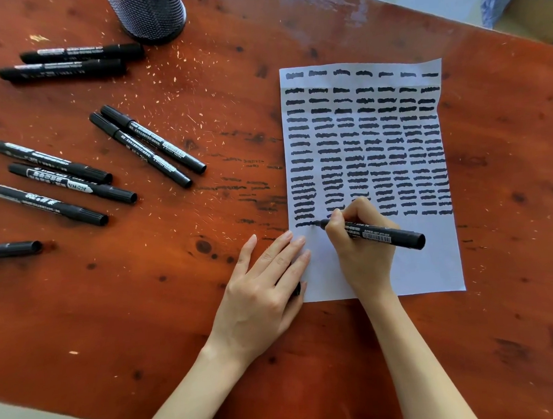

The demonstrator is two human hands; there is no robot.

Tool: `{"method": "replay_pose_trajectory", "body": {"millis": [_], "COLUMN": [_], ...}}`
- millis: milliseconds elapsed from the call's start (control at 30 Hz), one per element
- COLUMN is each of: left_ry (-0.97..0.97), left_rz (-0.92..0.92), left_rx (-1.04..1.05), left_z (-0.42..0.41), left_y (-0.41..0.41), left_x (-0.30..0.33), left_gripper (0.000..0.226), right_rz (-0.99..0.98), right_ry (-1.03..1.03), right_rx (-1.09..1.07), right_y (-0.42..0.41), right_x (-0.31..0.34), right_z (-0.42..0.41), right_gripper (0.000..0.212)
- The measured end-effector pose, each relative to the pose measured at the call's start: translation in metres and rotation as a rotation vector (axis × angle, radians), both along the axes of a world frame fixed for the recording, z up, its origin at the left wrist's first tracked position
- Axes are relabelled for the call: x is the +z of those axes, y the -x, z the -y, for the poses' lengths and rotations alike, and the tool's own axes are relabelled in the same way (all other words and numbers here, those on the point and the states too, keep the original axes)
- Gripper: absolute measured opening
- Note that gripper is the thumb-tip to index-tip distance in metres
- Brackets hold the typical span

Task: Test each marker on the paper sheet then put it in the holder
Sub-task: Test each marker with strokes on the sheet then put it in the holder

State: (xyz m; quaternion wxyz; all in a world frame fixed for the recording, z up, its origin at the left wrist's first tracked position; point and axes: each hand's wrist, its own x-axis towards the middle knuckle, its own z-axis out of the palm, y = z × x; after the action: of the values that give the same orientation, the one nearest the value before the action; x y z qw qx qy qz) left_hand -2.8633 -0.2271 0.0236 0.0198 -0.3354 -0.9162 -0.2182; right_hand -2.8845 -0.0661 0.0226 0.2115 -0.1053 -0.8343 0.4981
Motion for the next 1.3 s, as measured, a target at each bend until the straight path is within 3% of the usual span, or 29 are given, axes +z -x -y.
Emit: {"method": "replay_pose_trajectory", "body": {"millis": [133,367,500,733,933,1067,1233,1300], "left_ry": [-0.004,-0.033,-0.048,0.123,0.212,-0.046,-0.283,-0.290], "left_rz": [-0.001,0.016,0.057,0.113,0.218,0.307,0.516,0.550], "left_rx": [-0.002,-0.001,0.014,0.034,0.017,0.132,0.065,-0.003], "left_z": [0.000,0.000,0.000,-0.013,-0.019,-0.020,-0.023,-0.023], "left_y": [0.000,0.000,0.002,0.004,0.008,0.003,-0.021,-0.031], "left_x": [-0.001,-0.002,0.000,0.031,0.062,0.094,0.145,0.159], "left_gripper": [0.033,0.034,0.032,0.027,0.040,0.039,0.044,0.034], "right_rz": [-0.002,-0.014,-0.032,0.076,0.101,0.040,-0.058,-0.084], "right_ry": [0.035,0.352,0.346,0.531,0.684,0.858,0.814,0.779], "right_rx": [-0.013,-0.110,-0.111,-0.109,0.054,-0.067,-0.176,-0.158], "right_y": [-0.001,0.000,0.002,0.007,-0.026,-0.063,-0.094,-0.101], "right_x": [-0.003,-0.001,0.004,0.027,0.082,0.119,0.164,0.180], "right_z": [-0.002,-0.008,-0.007,-0.012,-0.021,-0.022,-0.020,-0.021], "right_gripper": [0.027,0.025,0.024,0.016,0.006,0.013,0.019,0.023]}}
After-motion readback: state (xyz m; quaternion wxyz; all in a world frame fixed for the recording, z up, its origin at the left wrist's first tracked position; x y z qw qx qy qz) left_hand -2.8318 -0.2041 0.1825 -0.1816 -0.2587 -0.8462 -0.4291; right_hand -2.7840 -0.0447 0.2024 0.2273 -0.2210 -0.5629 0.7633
